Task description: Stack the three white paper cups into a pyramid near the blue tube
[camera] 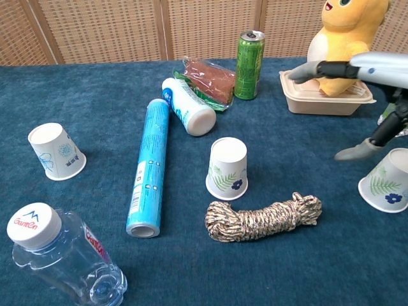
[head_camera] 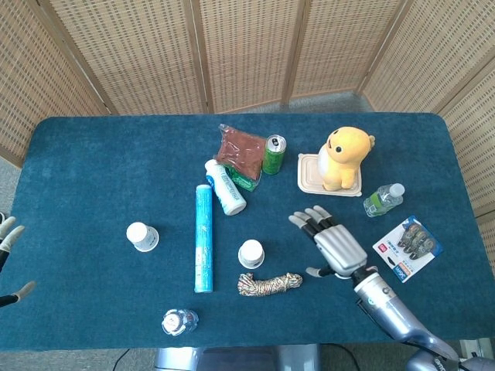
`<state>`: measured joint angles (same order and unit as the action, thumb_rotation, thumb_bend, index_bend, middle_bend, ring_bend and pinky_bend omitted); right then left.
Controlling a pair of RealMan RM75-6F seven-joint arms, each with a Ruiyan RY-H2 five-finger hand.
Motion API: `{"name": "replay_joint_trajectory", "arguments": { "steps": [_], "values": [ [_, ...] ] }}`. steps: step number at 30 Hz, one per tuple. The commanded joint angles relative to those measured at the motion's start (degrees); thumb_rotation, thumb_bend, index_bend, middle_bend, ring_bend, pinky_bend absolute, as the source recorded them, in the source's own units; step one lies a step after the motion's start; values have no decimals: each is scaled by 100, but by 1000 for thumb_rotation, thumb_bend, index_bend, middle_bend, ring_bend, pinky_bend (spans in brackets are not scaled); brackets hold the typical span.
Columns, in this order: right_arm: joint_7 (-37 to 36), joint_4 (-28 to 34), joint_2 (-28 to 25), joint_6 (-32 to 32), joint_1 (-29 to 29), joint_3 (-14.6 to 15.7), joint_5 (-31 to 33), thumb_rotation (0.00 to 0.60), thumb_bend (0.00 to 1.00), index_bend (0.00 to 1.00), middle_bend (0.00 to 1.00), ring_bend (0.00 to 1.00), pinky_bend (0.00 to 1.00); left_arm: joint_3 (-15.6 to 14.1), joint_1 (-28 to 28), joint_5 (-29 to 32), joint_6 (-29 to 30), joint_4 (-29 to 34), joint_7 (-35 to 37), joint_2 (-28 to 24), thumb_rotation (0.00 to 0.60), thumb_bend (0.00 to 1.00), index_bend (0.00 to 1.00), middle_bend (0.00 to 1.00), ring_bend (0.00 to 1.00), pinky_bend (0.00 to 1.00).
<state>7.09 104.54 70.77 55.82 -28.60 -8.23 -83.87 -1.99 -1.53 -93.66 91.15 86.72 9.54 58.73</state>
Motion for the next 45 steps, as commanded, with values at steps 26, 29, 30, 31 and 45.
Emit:
{"name": "replay_joint_trajectory", "arguments": {
  "steps": [26,29,30,31,45],
  "values": [
    [1438,-492,1680,-574,-1333,-165,1808,600,62,170,245,65,0,69,-46,203,-207,-52,-24,45,600,221,0,0,0,0],
    [1444,-611,1834,-422,-1329,-146,1800,600,74,219,300,109,2,65,-45,191,-202,-49,-6,37,600,222,0,0,0,0],
    [1441,-661,1902,-363,-1329,-148,1805,600,81,239,317,124,8,64,-43,185,-198,-50,-10,34,600,222,0,0,0,0],
    [1445,-697,1947,-327,-1330,-144,1805,600,88,248,326,133,12,61,-41,180,-195,-48,-8,34,600,221,0,0,0,0],
    [1535,-1040,2357,46,-1344,-71,1705,600,249,404,459,233,109,66,-30,172,-171,-53,43,16,600,222,0,0,0,0]
  ]
}}
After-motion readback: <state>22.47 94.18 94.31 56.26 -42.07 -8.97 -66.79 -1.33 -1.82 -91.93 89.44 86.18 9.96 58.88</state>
